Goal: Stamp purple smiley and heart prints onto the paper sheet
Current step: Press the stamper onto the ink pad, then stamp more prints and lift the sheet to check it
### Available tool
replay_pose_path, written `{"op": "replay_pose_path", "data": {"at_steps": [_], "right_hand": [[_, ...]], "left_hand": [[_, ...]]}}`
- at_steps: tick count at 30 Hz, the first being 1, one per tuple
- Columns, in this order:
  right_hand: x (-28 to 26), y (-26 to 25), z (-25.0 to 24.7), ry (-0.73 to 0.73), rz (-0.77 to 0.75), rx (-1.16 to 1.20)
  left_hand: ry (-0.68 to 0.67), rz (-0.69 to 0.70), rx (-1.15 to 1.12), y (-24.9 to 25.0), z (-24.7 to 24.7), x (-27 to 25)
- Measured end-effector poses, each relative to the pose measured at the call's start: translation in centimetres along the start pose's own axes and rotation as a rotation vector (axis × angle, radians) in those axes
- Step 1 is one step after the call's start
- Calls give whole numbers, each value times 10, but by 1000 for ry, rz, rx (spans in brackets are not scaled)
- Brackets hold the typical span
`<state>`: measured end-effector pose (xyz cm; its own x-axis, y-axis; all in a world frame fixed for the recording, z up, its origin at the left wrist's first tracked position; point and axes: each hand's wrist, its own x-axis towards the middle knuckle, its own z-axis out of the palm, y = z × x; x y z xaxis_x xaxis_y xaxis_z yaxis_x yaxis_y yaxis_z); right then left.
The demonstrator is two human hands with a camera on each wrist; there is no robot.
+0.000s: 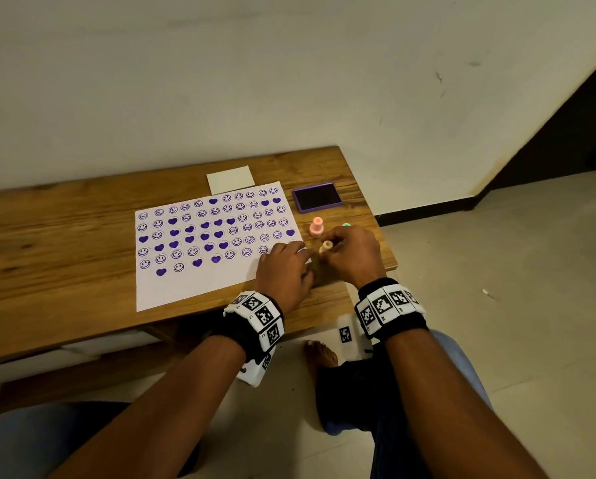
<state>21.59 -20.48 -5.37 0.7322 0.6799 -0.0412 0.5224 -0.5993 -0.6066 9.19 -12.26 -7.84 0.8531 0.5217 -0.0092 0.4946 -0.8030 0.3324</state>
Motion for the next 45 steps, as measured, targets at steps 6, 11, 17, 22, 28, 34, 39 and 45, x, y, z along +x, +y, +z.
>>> {"op": "replay_pose_path", "data": {"at_steps": [6, 11, 17, 22, 28, 34, 39, 45], "right_hand": [[-1, 2, 4, 13, 26, 12], [-5, -2, 4, -23, 13, -46], [-26, -20, -13, 169, -131, -106], [-38, -42, 22, 62, -143, -181], [-38, -53, 45, 51, -55, -300], [-21, -67, 61, -7, 62, -361], [-19, -76, 66, -58, 127, -421], [-16, -76, 63, -104, 90, -97]], "left_hand": [[-19, 10, -89, -1, -5, -3], [48, 22, -178, -10, -24, -22], [152, -206, -176, -69, -54, -72], [286, -444, -186, -137, -65, -113], [248, -541, -89, -186, -59, -114], [125, -612, -76, -193, -55, -102], [87, -608, -73, -195, -58, -102], [86, -609, -69, -195, -60, -101]]}}
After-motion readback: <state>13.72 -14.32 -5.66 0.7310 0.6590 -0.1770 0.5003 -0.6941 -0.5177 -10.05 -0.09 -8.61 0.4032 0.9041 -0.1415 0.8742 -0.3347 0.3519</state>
